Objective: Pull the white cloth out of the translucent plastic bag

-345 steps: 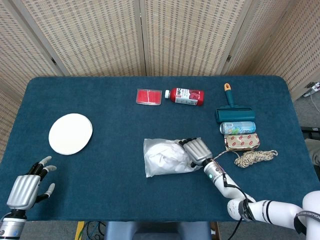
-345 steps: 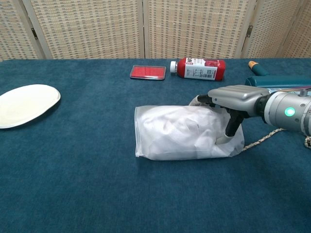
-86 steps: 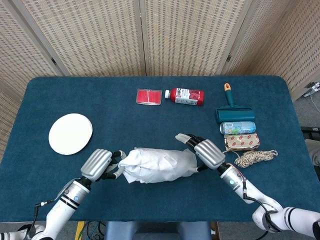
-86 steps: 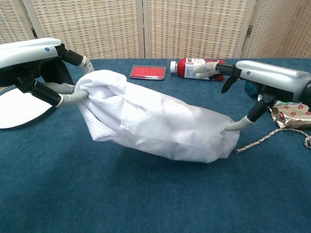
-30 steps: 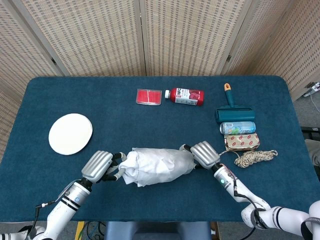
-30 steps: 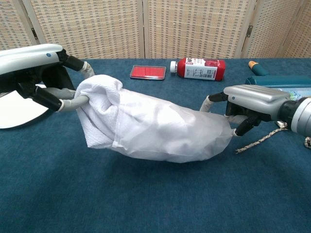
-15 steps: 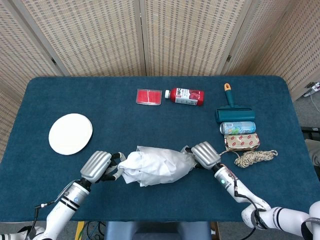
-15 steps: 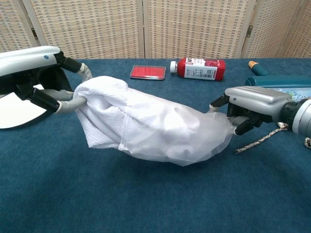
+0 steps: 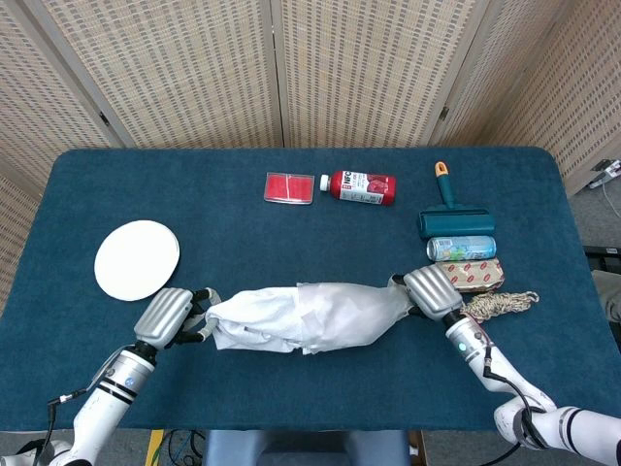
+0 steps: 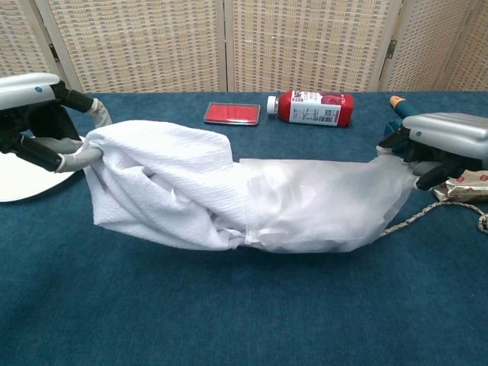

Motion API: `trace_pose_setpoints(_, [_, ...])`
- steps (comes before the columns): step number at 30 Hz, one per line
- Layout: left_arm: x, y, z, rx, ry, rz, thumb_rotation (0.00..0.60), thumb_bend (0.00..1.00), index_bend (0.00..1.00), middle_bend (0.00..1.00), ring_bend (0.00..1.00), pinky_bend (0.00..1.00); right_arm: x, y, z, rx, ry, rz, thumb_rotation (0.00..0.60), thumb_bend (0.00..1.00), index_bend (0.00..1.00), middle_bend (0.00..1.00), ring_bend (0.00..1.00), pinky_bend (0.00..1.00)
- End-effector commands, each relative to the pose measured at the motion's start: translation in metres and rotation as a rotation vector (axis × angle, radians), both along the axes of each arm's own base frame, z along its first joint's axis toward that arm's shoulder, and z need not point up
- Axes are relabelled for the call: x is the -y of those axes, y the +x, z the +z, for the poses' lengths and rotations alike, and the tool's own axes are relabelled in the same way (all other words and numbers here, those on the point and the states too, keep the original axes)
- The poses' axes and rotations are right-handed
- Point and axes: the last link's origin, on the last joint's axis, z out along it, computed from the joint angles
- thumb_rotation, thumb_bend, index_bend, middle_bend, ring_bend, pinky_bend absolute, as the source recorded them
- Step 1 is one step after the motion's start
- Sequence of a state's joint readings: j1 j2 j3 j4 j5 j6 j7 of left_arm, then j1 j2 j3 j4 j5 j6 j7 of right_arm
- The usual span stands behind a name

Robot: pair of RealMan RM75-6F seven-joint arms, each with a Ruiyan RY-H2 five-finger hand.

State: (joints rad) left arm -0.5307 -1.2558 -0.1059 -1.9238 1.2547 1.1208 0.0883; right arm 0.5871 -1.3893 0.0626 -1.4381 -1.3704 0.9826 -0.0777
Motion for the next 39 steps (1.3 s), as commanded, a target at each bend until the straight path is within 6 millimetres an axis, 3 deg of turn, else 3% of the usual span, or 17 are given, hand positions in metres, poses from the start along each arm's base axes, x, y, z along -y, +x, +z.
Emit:
trace_pose_setpoints(1, [0.000, -0.005, 0.002, -0.003, 0.005, 0.013, 0.600, 0.58, 0.75, 1.00, 0.91, 1.00, -0.002, -0.007, 0.012, -0.008, -0.029, -0.019, 0.600, 0.65, 0.58, 1.00, 1.00, 1.00])
trace_pose_setpoints(18, [-0.010, -0.019, 0.019, -0.003, 0.078, 0.061, 0.600, 0.58, 0.75, 1.00, 0.91, 1.00, 0.000, -0.028, 0.063, -0.013, -0.198, -0.076, 0.600, 0.65, 0.58, 1.00, 1.00, 1.00])
trace_pose_setpoints(24, [-0.012, -0.020, 0.023, -0.019, 0.090, 0.058, 0.600, 0.58, 0.75, 1.00, 0.91, 1.00, -0.001, -0.029, 0.067, -0.022, -0.207, -0.078, 0.600, 0.65, 0.57, 1.00, 1.00, 1.00])
trace_pose_setpoints(30, [-0.012, -0.024, 0.023, -0.030, 0.096, 0.070, 0.600, 0.58, 0.74, 1.00, 0.91, 1.00, -0.002, -0.031, 0.068, -0.022, -0.210, -0.080, 0.600, 0.65, 0.50, 1.00, 1.00, 1.00])
trace_pose_setpoints(39, [-0.018, -0.034, 0.034, -0.020, 0.137, 0.113, 0.600, 0.58, 0.74, 1.00, 0.91, 1.00, -0.003, -0.036, 0.079, -0.021, -0.247, -0.098, 0.600, 0.65, 0.49, 0.98, 1.00, 1.00])
